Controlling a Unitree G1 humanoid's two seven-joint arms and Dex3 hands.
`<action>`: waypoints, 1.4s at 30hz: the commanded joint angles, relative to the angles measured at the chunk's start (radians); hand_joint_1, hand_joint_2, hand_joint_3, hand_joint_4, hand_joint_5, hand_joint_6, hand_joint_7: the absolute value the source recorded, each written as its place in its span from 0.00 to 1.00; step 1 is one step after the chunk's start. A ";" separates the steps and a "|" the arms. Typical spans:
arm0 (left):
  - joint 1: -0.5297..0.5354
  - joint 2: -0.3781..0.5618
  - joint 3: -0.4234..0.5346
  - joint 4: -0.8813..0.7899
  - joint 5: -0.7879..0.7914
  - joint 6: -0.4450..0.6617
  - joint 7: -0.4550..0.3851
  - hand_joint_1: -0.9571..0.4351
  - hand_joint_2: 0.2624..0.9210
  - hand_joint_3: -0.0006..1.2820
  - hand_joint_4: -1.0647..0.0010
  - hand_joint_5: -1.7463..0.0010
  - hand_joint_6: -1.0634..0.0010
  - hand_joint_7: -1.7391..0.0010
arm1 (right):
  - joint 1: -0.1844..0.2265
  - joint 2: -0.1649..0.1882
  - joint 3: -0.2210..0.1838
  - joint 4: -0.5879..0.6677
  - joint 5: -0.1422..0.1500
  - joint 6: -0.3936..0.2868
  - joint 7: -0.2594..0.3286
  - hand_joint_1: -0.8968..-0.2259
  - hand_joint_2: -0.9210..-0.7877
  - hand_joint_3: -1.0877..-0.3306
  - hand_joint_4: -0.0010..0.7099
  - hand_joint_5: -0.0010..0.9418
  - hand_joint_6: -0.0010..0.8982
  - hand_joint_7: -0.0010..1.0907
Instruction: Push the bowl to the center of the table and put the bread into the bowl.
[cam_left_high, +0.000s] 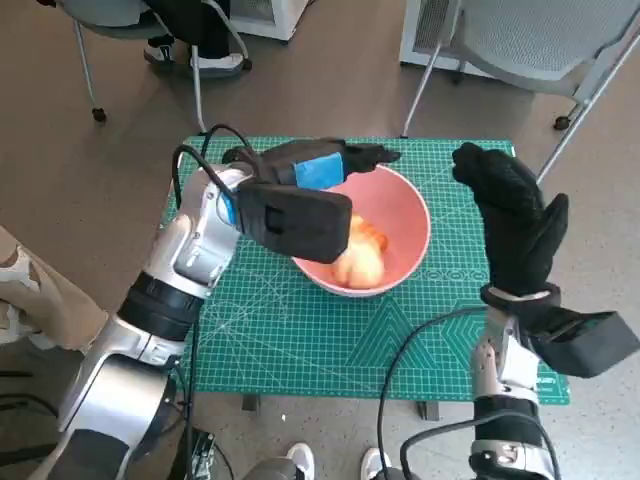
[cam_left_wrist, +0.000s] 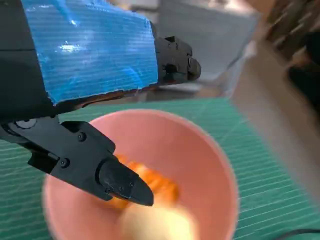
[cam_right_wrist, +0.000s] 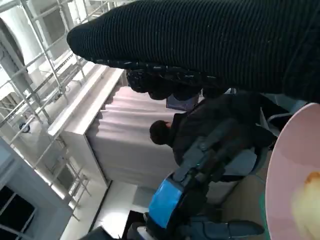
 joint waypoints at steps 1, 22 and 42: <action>0.018 0.002 0.051 0.063 -0.055 -0.134 0.063 0.42 0.83 0.03 1.00 1.00 0.94 0.98 | 0.015 -0.007 0.002 -0.010 -0.003 0.012 -0.014 0.38 0.00 0.49 0.35 0.01 0.13 0.35; 0.138 -0.180 0.451 0.215 -0.708 -0.459 -0.067 0.25 1.00 0.14 1.00 1.00 0.87 0.97 | -0.017 -0.034 0.041 -0.216 -0.019 0.139 -0.062 0.38 0.00 0.53 0.36 0.00 0.17 0.32; 0.206 -0.265 0.514 0.262 -0.781 -0.548 -0.196 0.20 1.00 0.30 1.00 1.00 0.92 0.99 | -0.077 -0.049 0.078 -0.183 -0.015 0.105 -0.004 0.39 0.00 0.51 0.32 0.00 0.16 0.34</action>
